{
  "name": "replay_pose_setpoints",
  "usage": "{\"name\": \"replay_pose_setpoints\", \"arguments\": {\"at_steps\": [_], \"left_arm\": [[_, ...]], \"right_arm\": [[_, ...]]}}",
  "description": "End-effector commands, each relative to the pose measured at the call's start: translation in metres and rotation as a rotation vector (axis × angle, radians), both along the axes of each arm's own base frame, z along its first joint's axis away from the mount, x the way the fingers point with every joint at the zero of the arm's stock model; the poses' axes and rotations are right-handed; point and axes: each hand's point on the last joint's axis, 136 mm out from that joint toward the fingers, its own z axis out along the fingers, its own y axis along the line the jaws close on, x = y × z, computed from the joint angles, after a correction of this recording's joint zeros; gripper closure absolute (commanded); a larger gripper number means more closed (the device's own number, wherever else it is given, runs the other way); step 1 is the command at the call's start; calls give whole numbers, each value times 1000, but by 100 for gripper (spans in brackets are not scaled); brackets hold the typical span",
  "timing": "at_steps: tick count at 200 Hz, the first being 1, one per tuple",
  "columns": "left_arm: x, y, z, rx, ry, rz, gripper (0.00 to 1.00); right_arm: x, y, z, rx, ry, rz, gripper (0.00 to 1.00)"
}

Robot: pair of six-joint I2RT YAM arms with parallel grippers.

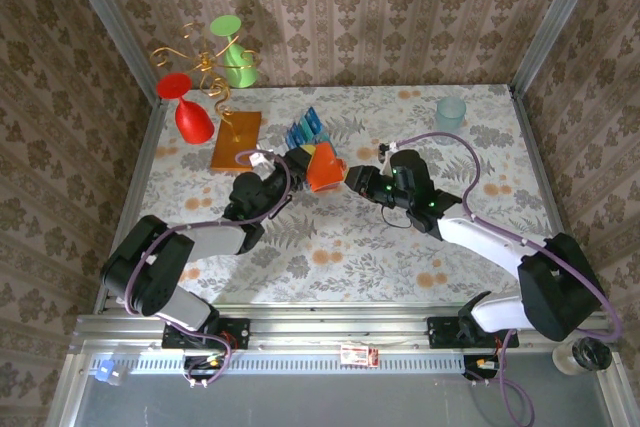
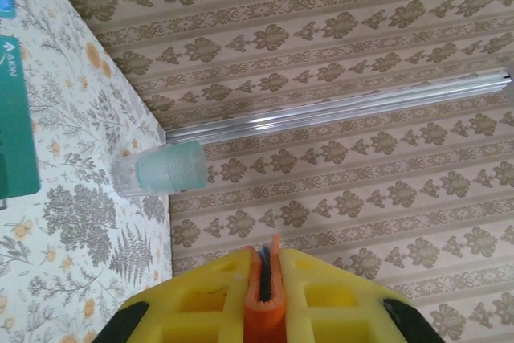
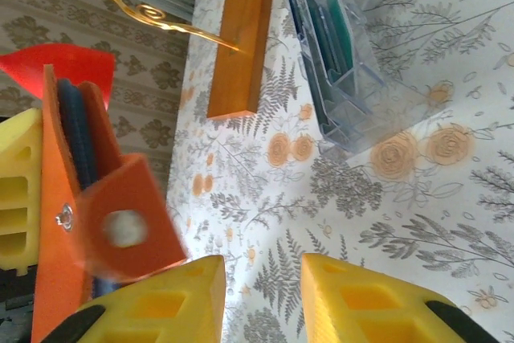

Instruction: Put the credit cards into the card holder

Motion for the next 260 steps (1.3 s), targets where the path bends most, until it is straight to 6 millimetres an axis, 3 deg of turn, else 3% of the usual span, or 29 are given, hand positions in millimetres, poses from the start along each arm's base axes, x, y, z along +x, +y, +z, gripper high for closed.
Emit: {"name": "replay_pose_setpoints", "arguments": {"at_steps": [1,47,114,158,189,223,260], "left_arm": [[0,-3,33,-86,-70,-1,100],[-1,-7,48,-114,-94,-12,100],[-1,-7,45,-110,-87,-15,100],[-3,-9,43,-107,-84,-31,100],[-3,-11,41,-104,-79,-38,100],[-3,-11,41,-102,-80,-40,100],[-5,-12,40,-103,-80,-42,100]], "right_arm": [[2,4,19,113,-32,15,69],[4,9,31,227,-42,38,69],[-3,0,46,261,-73,36,68],[-11,-14,59,164,-130,13,32],[-6,-6,69,141,-142,44,19],[7,3,67,139,-132,46,19],[16,5,59,135,-117,28,31]]}}
